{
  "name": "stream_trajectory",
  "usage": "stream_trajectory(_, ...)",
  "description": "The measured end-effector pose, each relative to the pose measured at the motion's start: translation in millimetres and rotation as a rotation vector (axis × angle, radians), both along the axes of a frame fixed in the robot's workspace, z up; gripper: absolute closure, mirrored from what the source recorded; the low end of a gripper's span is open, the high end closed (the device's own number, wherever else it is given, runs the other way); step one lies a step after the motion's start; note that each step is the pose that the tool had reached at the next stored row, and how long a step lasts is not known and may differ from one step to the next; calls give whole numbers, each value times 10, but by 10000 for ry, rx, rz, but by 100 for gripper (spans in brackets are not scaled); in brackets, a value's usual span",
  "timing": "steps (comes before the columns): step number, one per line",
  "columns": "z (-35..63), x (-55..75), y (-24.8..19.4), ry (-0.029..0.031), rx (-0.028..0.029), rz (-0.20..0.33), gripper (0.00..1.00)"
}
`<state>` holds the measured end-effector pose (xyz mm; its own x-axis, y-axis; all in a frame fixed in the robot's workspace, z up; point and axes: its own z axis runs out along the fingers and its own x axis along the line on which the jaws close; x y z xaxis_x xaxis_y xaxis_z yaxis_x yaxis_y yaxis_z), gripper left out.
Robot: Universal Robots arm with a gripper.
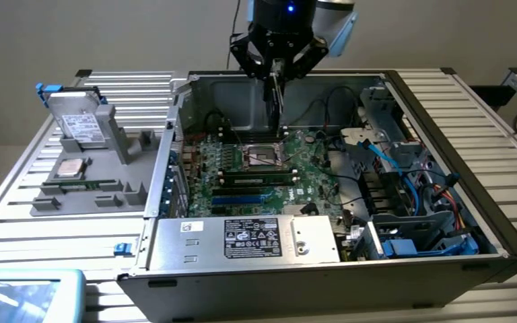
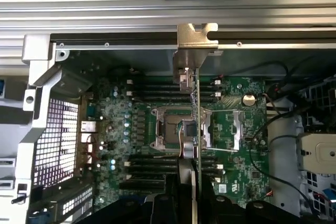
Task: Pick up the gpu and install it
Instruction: 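Pick up the gpu and move the gpu toward the slot, then insert the gpu into the slot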
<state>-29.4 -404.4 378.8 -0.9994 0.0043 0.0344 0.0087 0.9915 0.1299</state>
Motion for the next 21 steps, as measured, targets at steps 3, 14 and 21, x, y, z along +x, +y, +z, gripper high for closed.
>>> stream_trajectory(3,-17,94,0,1,-2,31,72)
stream_trajectory(14,-22,134,0,0,0,478,72)
stream_trajectory(21,-21,134,0,1,-2,1752,72)
